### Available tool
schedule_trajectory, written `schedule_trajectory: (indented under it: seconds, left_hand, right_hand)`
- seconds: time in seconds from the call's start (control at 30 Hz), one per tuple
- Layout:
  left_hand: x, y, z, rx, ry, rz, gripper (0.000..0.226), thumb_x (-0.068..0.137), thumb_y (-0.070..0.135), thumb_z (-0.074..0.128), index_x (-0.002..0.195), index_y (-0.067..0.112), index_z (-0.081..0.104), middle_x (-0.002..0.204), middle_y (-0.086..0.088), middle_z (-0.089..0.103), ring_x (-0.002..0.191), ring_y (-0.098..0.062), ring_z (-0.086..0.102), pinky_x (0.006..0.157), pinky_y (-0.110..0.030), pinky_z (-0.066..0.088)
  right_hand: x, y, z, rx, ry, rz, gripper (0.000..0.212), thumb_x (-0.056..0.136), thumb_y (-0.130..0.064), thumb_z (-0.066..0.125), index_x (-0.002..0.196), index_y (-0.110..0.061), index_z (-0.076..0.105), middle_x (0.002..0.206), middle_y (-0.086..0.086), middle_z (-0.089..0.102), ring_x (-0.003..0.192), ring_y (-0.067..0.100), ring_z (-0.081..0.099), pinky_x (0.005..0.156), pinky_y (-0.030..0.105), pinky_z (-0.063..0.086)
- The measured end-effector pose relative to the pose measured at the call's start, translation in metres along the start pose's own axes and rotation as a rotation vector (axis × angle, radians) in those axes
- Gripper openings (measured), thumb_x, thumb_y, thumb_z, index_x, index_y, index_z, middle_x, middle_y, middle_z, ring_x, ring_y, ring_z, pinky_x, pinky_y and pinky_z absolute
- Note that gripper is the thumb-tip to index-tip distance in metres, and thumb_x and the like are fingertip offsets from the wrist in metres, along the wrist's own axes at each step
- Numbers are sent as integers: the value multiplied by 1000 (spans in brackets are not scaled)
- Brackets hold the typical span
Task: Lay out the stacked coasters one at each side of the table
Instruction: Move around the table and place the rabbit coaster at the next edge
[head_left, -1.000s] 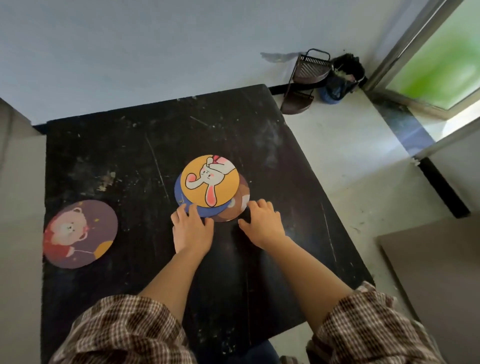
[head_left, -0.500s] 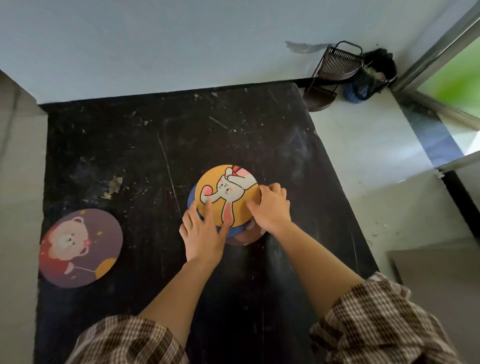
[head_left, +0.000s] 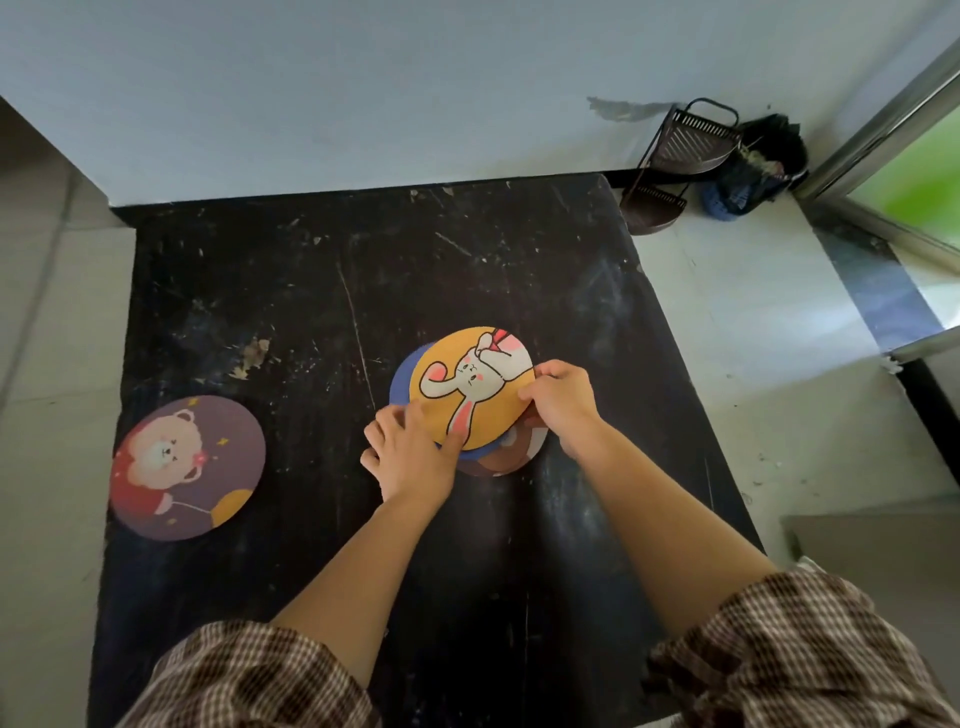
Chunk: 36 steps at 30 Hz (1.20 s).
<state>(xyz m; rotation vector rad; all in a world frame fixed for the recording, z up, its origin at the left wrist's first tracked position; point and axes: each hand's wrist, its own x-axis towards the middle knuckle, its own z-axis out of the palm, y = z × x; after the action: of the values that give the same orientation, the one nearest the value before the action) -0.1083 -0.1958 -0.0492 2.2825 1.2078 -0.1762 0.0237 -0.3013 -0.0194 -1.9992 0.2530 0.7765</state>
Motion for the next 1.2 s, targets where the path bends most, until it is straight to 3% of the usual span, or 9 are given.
schedule_trajectory:
  seconds: [0.1, 0.17, 0.27, 0.37, 0.5, 0.8, 0.93, 1.03, 1.2]
  left_hand:
    - [-18, -6, -5, -310, 26, -148, 40, 84, 44, 60, 101, 11, 43, 109, -12, 54, 98, -28, 52, 81, -42, 45]
    - [-32, -9, -4, -521, -31, -306, 36, 87, 41, 59, 98, 11, 42, 100, -12, 62, 75, -21, 57, 63, -36, 46]
    - [-58, -15, 3, -775, -129, -419, 39, 84, 45, 61, 103, 10, 57, 91, -6, 69, 73, -18, 66, 60, -31, 49]
    - [-89, -24, 12, -925, -185, -419, 28, 84, 24, 66, 109, 14, 55, 85, -4, 70, 74, -15, 70, 59, -26, 51]
    - [-129, -39, 16, -893, -225, -316, 27, 88, 9, 58, 110, 19, 48, 84, -7, 69, 74, -18, 69, 60, -27, 55]
    - [-185, -80, 9, -787, -318, -171, 23, 93, 9, 49, 103, 29, 54, 77, -4, 64, 72, -15, 60, 60, -28, 53]
    - [-197, -91, 13, -784, -165, -211, 26, 93, 16, 54, 118, 23, 58, 97, -6, 70, 90, -19, 66, 76, -39, 57]
    - [-202, -95, 20, -818, -134, -309, 41, 89, 20, 61, 129, 17, 53, 107, -5, 66, 96, -19, 63, 82, -36, 54]
    - [-205, -107, 30, -814, -131, -364, 46, 82, 4, 66, 126, 9, 57, 116, -8, 67, 104, -21, 62, 91, -38, 52]
  right_hand:
    - [-18, 16, -6, 208, -75, 106, 30, 77, 6, 57, 105, -4, 62, 101, 21, 68, 75, 31, 68, 54, 36, 59]
    - [-32, 28, -11, 292, -128, 157, 35, 81, 9, 53, 111, -7, 59, 97, 18, 68, 69, 27, 68, 47, 28, 56]
    - [-55, 53, -17, 315, -190, 193, 32, 83, 10, 51, 108, -9, 55, 89, 16, 69, 65, 26, 70, 52, 31, 57]
    - [-80, 80, -25, 279, -248, 205, 27, 81, 11, 54, 99, -10, 53, 85, 16, 70, 63, 26, 71, 55, 32, 58]
    - [-111, 116, -43, 177, -311, 215, 25, 75, 9, 61, 86, -12, 55, 79, 13, 71, 66, 23, 70, 57, 29, 55]
    - [-151, 170, -75, 176, -172, 146, 19, 80, -15, 67, 99, -13, 68, 77, 6, 67, 65, 18, 62, 58, 27, 47]
    - [-167, 186, -76, 2, -225, 73, 2, 90, -12, 59, 91, -10, 61, 69, 7, 65, 48, 14, 58, 47, 24, 48]
    - [-174, 194, -71, 28, -203, 102, 8, 92, -8, 56, 85, -9, 59, 69, 9, 66, 49, 14, 59, 50, 25, 53]
    - [-178, 202, -61, 42, -172, 138, 7, 91, -7, 56, 85, -9, 57, 75, 13, 68, 53, 18, 62, 53, 28, 56]
